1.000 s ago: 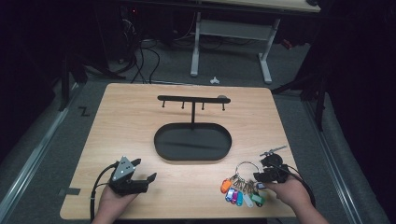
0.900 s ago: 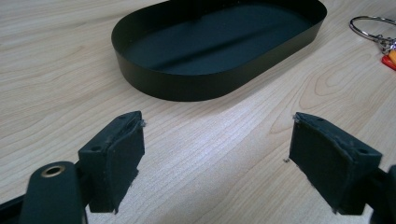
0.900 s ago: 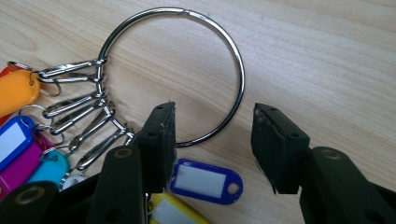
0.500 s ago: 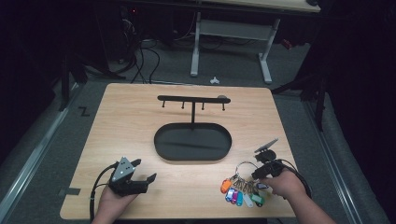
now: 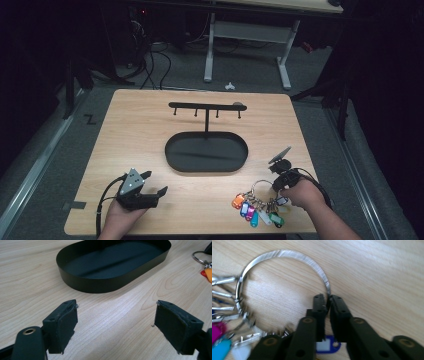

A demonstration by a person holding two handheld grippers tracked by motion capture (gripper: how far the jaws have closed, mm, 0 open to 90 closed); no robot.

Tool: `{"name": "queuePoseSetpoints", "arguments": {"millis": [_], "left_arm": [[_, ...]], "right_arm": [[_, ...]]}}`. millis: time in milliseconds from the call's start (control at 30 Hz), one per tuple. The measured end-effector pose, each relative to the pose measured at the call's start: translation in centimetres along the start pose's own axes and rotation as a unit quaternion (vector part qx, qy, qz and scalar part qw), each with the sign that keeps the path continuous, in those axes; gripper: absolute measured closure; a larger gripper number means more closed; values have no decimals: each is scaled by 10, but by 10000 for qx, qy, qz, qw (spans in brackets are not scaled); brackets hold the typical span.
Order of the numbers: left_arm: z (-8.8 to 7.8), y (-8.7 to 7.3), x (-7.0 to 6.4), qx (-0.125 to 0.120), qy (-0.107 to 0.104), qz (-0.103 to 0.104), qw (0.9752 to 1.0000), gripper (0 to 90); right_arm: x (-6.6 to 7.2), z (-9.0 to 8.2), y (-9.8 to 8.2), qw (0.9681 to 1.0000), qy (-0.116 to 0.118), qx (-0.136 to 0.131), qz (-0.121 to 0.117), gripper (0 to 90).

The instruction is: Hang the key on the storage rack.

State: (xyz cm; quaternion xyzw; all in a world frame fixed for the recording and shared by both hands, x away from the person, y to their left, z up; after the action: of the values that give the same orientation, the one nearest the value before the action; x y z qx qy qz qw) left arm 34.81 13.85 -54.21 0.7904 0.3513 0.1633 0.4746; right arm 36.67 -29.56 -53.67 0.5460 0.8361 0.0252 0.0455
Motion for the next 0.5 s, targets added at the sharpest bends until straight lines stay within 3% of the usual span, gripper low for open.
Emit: {"name": "queuePoseSetpoints", "arguments": {"millis": [33, 167, 200, 267, 400, 433, 500], "left_arm": [[0, 0, 0, 15, -10, 3, 10000, 190], [0, 0, -1, 9, -10, -4, 10000, 190], [1, 0, -1, 7, -11, -1, 10000, 191], [1, -1, -1, 12, -8, -6, 10000, 191], [1, -1, 0, 35, -3, 6, 10000, 191], [0, -1, 1, 46, -1, 10, 10000, 191], [0, -1, 1, 33, 3, 1, 10000, 192]], "right_arm": [[2, 0, 3, 9995, -148, -28, -264, 860], [5, 1, 10, 9990, -237, -82, -378, 862], [5, 2, 16, 9977, -324, -153, -567, 862], [5, 2, 19, 9971, -370, -178, -641, 861], [1, 3, 29, 9970, -395, -268, -617, 803], [2, 2, 30, 9985, -289, -225, -405, 733], [1, 0, 29, 9988, -230, -214, -373, 716]]}}
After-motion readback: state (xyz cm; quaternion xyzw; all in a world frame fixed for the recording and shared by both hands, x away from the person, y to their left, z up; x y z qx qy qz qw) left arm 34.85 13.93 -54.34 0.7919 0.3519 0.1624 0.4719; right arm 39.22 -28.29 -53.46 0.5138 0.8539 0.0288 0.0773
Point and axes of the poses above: each handheld gripper's, and its own axes: z roughly forward along the jaws, y roughly out of its top, x roughly to its left, the point moved 5 cm from there along z, roughly forward along the jaws, and after that the axes turned 2 degrees about -z, right-handed, at the moved point
